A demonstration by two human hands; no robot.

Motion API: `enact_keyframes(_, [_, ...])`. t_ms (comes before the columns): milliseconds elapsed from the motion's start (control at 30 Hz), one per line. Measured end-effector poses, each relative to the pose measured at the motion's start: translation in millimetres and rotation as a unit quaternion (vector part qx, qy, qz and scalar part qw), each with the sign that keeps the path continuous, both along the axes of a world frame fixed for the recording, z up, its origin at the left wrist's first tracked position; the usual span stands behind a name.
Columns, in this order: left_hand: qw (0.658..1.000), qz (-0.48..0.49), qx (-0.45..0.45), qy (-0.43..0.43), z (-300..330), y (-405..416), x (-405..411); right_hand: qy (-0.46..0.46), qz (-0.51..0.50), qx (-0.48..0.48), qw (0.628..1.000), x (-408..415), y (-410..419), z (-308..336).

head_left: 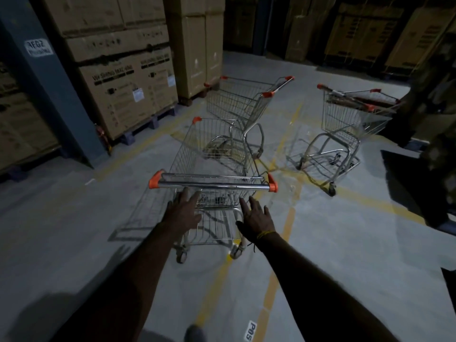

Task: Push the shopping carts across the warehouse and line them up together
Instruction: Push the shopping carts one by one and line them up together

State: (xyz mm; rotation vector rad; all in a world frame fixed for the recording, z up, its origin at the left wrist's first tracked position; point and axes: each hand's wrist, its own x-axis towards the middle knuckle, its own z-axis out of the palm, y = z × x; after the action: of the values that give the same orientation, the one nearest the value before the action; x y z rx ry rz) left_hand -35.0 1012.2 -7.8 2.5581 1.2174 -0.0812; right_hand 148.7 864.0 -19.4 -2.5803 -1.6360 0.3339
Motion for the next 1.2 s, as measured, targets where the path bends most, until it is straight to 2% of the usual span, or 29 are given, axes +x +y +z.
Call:
enact_keyframes(133, [1.000, -0.015, 0.020, -0.016, -8, 40, 27, -0.015, 0.006, 0.000, 1.000, 26, 34, -10])
enact_keyframes(333, [0.997, -0.021, 0.069, 0.012, -50, 95, 48, -0.027, 0.002, -0.034, 0.999, 49, 80, -38])
enact_keyframes(500, [0.989, -0.034, 0.137, -0.049, -74, 105, 49, -0.053, -0.006, -0.029, 0.998, 57, 94, -55])
enact_keyframes(633, [0.990, -0.027, 0.122, -0.073, -62, 102, 55, -0.053, 0.002, -0.038, 0.998, 68, 96, -53])
enact_keyframes(833, [0.990, 0.026, 0.118, -0.078, -59, 71, 53, -0.044, 0.050, -0.021, 0.998, 76, 77, -57])
enact_keyframes(1033, [0.977, 0.081, 0.171, -0.094, -63, 1, 41, -0.044, 0.127, 0.003, 0.991, 83, 36, -63])
enact_keyframes(1200, [0.976, 0.108, 0.165, -0.094, -62, -56, 28, -0.039, 0.175, 0.001, 0.984, 87, 2, -72])
